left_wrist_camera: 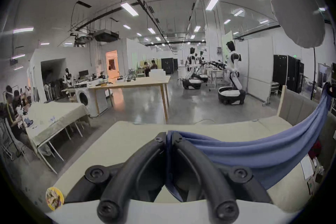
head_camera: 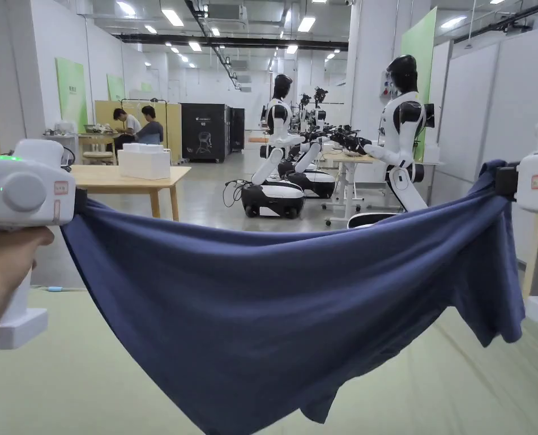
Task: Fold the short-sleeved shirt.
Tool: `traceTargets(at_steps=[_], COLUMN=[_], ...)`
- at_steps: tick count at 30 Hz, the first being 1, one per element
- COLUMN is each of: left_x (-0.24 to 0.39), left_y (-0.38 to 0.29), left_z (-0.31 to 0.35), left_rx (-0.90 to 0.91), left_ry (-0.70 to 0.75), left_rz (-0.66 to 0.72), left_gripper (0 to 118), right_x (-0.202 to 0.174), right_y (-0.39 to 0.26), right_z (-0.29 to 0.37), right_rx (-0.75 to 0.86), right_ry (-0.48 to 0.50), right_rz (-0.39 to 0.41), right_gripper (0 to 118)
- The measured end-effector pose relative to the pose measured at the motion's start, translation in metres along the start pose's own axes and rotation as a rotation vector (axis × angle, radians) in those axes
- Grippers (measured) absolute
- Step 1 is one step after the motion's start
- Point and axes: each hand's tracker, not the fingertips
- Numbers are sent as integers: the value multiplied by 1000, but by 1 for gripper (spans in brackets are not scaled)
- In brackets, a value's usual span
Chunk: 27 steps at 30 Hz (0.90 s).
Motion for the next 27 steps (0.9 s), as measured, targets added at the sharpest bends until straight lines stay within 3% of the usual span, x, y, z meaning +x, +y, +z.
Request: traceTargets(at_steps=[5, 15, 22, 27], left_x=[12, 40, 41, 24], left_y=[9, -84, -119, -168], left_z=[-35, -86, -46, 19], left_rx=[13, -48, -88, -143], left_ry=[20, 24, -36, -85], left_rz=[-16, -26, -38, -75], left_gripper=[2, 2, 2, 2], right_x=[-2, -2, 12, 26], right_y=[-6, -116, -154, -204], right_z=[-39, -98, -59, 3], right_rx=[1, -73, -138, -238], right_ry=[-21, -68, -53, -38], right_rz=[11, -17, -23, 38], right_gripper=[7, 7, 7, 7])
